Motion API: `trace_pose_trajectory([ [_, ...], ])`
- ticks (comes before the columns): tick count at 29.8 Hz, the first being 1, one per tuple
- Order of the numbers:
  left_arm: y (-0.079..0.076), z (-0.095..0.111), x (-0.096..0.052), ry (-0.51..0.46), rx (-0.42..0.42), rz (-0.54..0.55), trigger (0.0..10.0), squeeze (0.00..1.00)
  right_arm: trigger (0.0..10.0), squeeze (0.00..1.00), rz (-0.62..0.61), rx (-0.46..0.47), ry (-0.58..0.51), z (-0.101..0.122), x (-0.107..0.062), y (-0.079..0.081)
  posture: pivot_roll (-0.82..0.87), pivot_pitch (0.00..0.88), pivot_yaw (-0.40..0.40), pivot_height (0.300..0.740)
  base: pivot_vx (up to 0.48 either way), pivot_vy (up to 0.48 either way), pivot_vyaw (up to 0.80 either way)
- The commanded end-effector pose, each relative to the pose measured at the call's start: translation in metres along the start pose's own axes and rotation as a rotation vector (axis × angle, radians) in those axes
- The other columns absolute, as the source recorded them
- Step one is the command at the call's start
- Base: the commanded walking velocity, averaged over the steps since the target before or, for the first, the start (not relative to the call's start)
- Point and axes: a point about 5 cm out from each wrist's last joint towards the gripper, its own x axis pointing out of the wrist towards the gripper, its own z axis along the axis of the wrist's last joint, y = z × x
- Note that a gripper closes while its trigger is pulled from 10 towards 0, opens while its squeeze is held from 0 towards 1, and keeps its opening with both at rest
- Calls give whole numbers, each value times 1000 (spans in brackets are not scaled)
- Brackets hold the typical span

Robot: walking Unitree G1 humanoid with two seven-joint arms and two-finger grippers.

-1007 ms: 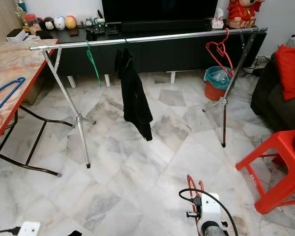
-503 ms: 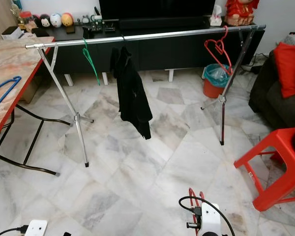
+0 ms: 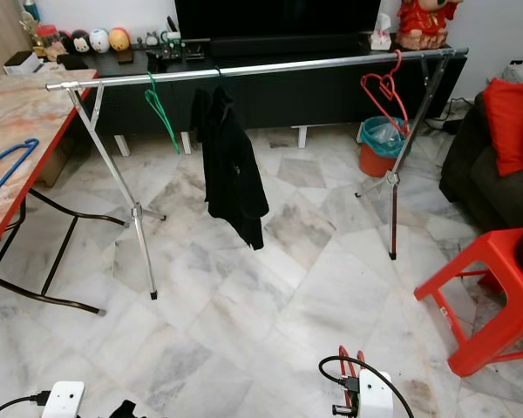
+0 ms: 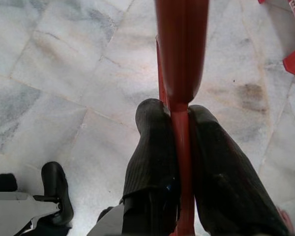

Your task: Hang hanger

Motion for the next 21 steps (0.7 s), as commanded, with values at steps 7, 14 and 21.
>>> trace_pose_trajectory([
  [7, 3, -2, -1, 0, -16, 11, 10000, 0, 10000, 0, -14, 23, 28, -5, -1, -3, 7, 32, 34, 740, 384, 0, 0],
  [14, 3, -1, 0, 0, -15, 9, 10000, 0, 10000, 0, -21, 32, 51, -9, -2, -6, 8, 34, 34, 740, 398, 0, 0],
  [21, 3, -1, 0, 1, -14, 11, 10000, 0, 10000, 0, -22, 34, 59, -10, -2, -6, 8, 34, 34, 740, 407, 0, 0],
])
